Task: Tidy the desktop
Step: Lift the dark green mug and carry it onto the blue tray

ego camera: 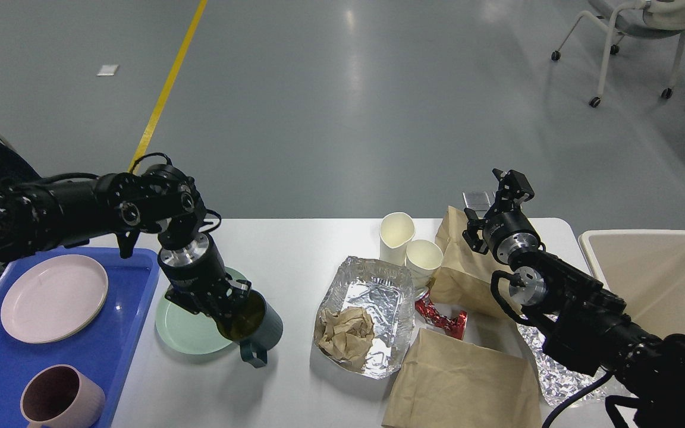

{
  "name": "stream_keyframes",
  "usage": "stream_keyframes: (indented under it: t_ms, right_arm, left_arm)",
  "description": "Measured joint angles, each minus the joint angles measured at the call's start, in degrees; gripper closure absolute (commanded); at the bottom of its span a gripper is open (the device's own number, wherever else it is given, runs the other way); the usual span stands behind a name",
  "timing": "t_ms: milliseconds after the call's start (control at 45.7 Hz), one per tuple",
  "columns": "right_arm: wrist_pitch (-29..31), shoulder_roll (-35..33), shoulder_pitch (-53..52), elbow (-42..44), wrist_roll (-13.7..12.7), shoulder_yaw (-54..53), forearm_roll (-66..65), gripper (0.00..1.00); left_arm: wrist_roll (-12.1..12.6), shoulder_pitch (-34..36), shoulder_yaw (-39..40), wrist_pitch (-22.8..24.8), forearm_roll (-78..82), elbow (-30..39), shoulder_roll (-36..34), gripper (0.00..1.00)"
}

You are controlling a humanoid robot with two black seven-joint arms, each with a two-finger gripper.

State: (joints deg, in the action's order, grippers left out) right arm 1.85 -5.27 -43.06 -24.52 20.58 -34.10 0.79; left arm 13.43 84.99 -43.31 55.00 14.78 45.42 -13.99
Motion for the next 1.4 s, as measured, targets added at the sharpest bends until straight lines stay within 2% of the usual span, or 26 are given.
stream_keyframes:
  t_ms: [219,460,810,1182,1401]
  right_arm:
    - [0.0,0.0,0.0,0.0,0.0,0.0,0.0,0.0]
    - [0.0,0.0,0.0,0.0,0.0,0.0,0.0,0.0]
    - [0.0,0.0,-0.1,0.0,0.0,0.0,0.0,0.0]
    - [0.0,0.0,-0.1,0.0,0.0,0.0,0.0,0.0]
    - [0.0,0.0,-0.1,0.0,0.0,0.0,0.0,0.0]
  left_arm:
    - [-0.1,4.7,-0.3,0.0,0.0,-0.2,-7.9,1.0]
    - [0.0,4.5,-2.6,0.0,0.1,-0.2,-15.0,1.0]
    - [-0.1,4.2,-10.4,0.0,0.1,-2.7,-19.5,1.0]
    - [-0.1,-1.6,-16.6,0.0,0.2,-8.4,-24.9,1.0]
    - [-0.2,-5.8,-17.4,0.0,0.2,-11.2,-27.9,1.0]
